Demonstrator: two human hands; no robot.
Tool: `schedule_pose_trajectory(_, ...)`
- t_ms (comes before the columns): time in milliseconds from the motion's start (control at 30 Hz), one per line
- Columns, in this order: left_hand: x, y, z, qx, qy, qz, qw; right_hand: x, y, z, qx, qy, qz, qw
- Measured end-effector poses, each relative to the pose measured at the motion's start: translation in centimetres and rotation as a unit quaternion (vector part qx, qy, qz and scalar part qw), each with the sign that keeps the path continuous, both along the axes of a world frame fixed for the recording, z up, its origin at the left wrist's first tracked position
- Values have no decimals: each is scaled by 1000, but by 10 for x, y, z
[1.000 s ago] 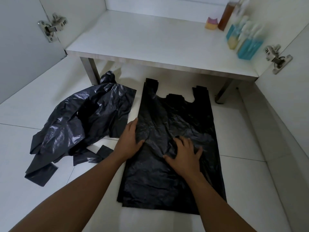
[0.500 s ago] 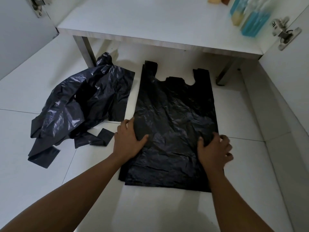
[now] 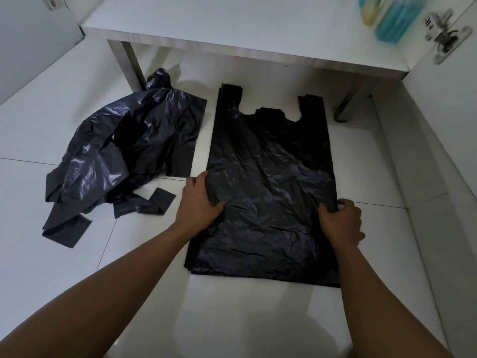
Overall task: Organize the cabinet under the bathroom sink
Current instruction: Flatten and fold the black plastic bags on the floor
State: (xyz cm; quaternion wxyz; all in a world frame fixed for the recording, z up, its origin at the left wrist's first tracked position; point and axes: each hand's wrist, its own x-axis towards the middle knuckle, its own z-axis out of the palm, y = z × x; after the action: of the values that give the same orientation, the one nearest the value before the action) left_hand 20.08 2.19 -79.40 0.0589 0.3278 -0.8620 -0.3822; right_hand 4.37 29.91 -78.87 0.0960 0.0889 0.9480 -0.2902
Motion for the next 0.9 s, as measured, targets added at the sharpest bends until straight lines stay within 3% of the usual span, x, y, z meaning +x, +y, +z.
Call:
schedule_pose_trajectory(300,1,4,1,-22,-8,-7,1000,-2,8,-4,-24,0,6,1000)
schedule_pose_trajectory(400,2,7,9,-202,-15,-37,979,3,3,3,33,81,9,996)
schedule_pose_trajectory(500,11,21,9,-295,0,-171,940,27,-22,6,81,193,136,968)
schedule_pose_trajectory(633,27,28,-17,-310,-31,-263,913,89,-62,-19,115,211,356,903)
schedule_pose_trajectory(900,34,39,-27,-288,-45,-276,916,117,-67,-36,147,207,368,895)
